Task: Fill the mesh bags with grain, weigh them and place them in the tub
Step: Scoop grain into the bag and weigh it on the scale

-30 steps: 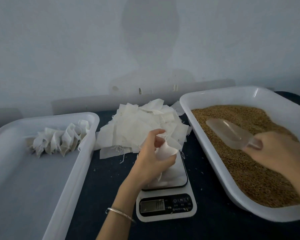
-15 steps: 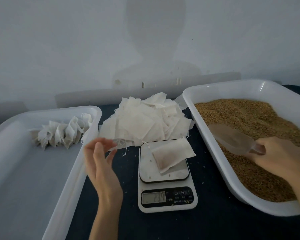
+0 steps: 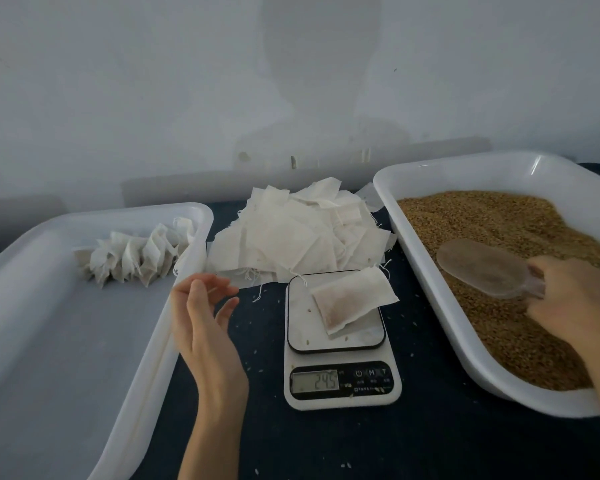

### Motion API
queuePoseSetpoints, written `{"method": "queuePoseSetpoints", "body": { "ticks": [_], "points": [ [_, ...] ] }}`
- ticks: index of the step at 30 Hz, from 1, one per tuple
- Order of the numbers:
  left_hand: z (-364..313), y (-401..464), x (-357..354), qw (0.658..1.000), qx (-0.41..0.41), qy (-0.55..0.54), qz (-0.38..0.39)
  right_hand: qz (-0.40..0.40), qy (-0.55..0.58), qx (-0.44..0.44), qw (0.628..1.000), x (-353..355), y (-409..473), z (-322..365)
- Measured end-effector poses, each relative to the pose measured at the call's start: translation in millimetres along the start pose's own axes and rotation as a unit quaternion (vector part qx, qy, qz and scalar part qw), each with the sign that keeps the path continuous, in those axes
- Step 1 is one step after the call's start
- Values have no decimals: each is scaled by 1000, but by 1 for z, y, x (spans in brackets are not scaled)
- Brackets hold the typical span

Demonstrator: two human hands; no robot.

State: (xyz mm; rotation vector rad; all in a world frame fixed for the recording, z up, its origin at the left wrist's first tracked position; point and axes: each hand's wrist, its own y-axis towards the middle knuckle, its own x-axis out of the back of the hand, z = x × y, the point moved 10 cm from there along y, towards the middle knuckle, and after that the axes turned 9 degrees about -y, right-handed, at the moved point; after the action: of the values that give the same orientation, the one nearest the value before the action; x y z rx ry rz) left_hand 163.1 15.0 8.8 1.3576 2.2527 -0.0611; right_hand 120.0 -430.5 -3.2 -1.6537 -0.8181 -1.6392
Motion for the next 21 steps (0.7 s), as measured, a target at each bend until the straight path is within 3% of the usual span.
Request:
{"method": "queuePoseSetpoints", "body": {
  "ticks": [10, 13, 15, 17, 18, 21],
  "points": [
    [2, 0, 0, 1000, -2, 12, 14, 16, -12, 54, 998, 5, -8, 15],
    [2, -2, -16, 997, -4, 46, 69, 38, -15, 65, 997, 2, -12, 20],
    [4, -8, -47, 982, -1, 104, 158, 55, -25, 77, 995, -3, -13, 23],
    [13, -28, -95, 934, -3, 198, 298, 71, -23, 95, 993, -8, -15, 27],
    [21, -44, -121, 891, -17, 256, 374, 72, -9, 101, 992, -6, -16, 29],
    [49, -92, -180, 703, -119, 450, 539, 6, 21, 108, 994, 14, -18, 34]
  ]
}}
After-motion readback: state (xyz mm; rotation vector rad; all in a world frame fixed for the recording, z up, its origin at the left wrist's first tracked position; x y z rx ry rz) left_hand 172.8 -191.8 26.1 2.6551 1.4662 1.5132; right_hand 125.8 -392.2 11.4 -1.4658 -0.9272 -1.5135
